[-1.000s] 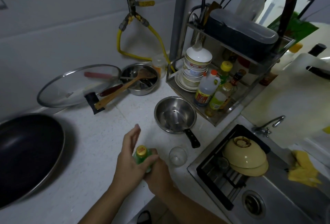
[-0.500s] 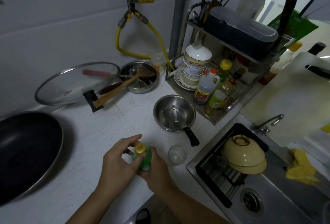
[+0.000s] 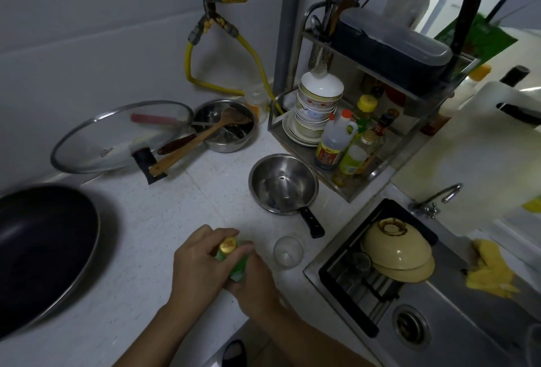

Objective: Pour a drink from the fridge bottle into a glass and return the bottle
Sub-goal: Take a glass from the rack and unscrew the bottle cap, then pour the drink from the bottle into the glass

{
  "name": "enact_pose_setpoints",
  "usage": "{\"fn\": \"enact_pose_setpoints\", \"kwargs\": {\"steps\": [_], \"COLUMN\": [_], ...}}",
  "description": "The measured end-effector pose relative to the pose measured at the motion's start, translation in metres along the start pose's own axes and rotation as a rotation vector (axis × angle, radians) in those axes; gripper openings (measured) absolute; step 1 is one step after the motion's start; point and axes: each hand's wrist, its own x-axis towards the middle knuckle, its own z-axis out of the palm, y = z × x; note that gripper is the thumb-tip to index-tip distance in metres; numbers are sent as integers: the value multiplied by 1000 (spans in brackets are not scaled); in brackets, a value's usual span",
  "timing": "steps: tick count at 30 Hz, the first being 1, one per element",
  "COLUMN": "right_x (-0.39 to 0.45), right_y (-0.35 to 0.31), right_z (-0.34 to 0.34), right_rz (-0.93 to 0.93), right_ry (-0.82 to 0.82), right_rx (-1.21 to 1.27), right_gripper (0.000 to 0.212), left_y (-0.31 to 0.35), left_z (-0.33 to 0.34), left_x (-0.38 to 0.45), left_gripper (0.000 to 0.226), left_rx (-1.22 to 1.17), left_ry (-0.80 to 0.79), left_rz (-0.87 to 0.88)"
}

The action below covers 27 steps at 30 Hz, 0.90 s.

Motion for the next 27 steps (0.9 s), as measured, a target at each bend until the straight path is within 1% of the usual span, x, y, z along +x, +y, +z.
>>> {"fn": "enact_pose_setpoints", "kwargs": {"steps": [4, 6, 9, 10, 13, 16, 18, 19, 23, 25, 27], "right_x": [0, -1, -1, -1, 0, 0, 0, -1, -5, -9, -16], "right_y": [2, 2, 2, 1, -1, -5, -6, -6, 0, 3, 5], "right_z": [-1, 0, 1, 0, -1, -2, -2, -2, -6, -11, -19], "right_rz": [4, 13, 22, 26, 29, 25, 27, 31, 31, 24, 18], "right_ry": [1, -1, 2, -2, 3, 51, 66, 62, 82, 86, 82], "right_rx": [21, 34, 57, 67, 81, 86, 108, 118, 142, 140, 140], "right_gripper": [53, 54, 56, 56, 55, 56, 55, 55, 54, 54, 54], "left_y": [-2, -1, 5, 7, 0, -20, -33, -40, -64, -75, -87], "left_z": [-8, -11, -15, -16, -21, -22, -20, -17, -8, -3, 3], "left_x": [-4, -4, -3, -3, -5, -10, -16, -20, -36, -43, -49], "left_gripper": [37, 39, 43, 41, 27, 25, 25, 25, 24, 22, 15], "left_rx": [-5, 10, 40, 28, -105, -267, -379, -397, -278, -151, -29], "left_ry": [-36, -47, -22, 2, 103, 153, 156, 147, 83, 22, -68], "left_rz": [2, 4, 18, -1, -157, -313, -420, -458, -521, -500, -439]}}
